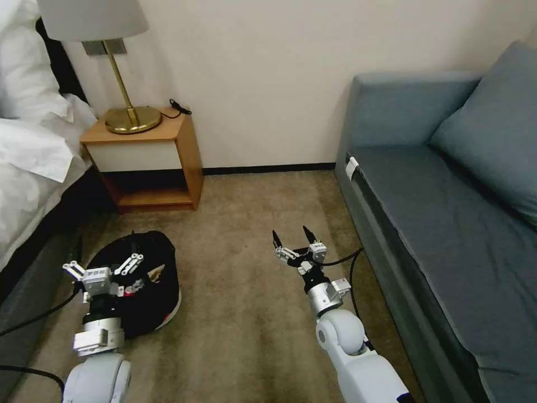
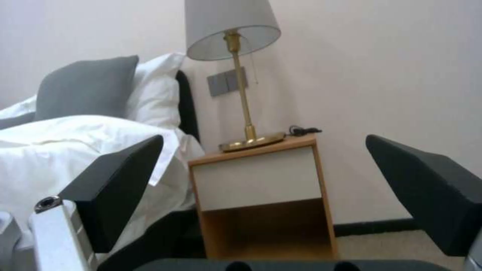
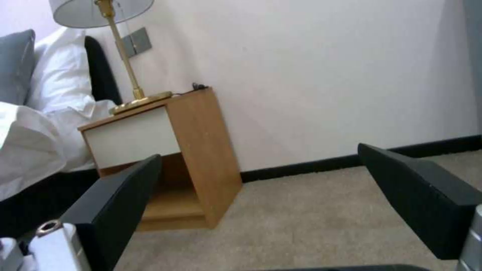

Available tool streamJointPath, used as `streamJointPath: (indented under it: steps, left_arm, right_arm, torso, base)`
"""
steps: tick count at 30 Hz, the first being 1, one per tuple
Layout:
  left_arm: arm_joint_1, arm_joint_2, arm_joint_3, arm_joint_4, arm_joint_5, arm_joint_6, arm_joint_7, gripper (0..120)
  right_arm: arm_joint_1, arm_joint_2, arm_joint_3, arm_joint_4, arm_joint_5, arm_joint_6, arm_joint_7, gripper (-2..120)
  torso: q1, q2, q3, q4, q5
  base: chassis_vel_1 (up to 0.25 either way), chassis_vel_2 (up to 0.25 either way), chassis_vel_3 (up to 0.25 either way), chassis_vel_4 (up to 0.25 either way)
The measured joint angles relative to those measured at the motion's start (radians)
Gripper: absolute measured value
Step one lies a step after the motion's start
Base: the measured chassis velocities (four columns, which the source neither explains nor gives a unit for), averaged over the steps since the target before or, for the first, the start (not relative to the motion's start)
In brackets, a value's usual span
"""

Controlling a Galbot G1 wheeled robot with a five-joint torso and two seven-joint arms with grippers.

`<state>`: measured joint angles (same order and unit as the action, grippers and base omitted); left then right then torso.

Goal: Pick up the trash bin, then pick up the garbage on the floor and place it into the trash bin.

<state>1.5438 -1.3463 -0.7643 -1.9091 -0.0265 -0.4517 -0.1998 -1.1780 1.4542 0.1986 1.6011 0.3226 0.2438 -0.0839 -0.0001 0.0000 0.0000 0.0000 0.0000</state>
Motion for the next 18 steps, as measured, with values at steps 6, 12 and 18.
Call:
streamJointPath:
  steps: [6,12,18]
  left_arm:
    - [0.000,0.000,0.000,0.000,-0.001,0.001,-0.001,100]
    - [0.000,0.000,0.000,0.000,-0.001,0.001,-0.001,100]
    - [0.000,0.000,0.000,0.000,-0.002,0.002,-0.002,100]
  right_arm:
    - [0.000,0.000,0.000,0.000,0.000,0.000,0.000,100]
    - [0.001,0.000,-0.001,-0.001,0.000,-0.001,-0.001,100]
    - [0.001,0.000,-0.001,-0.001,0.001,-0.001,-0.001,100]
  torso:
    - [0.000,0.000,0.000,0.0000,0.0000]
    - [0.000,0.000,0.000,0.0000,0.0000]
    - [0.000,0.000,0.000,0.0000,0.0000]
  base:
    - [0.000,0.000,0.000,0.000]
    - [0.000,0.000,0.000,0.000]
    - [0.000,0.000,0.000,0.000]
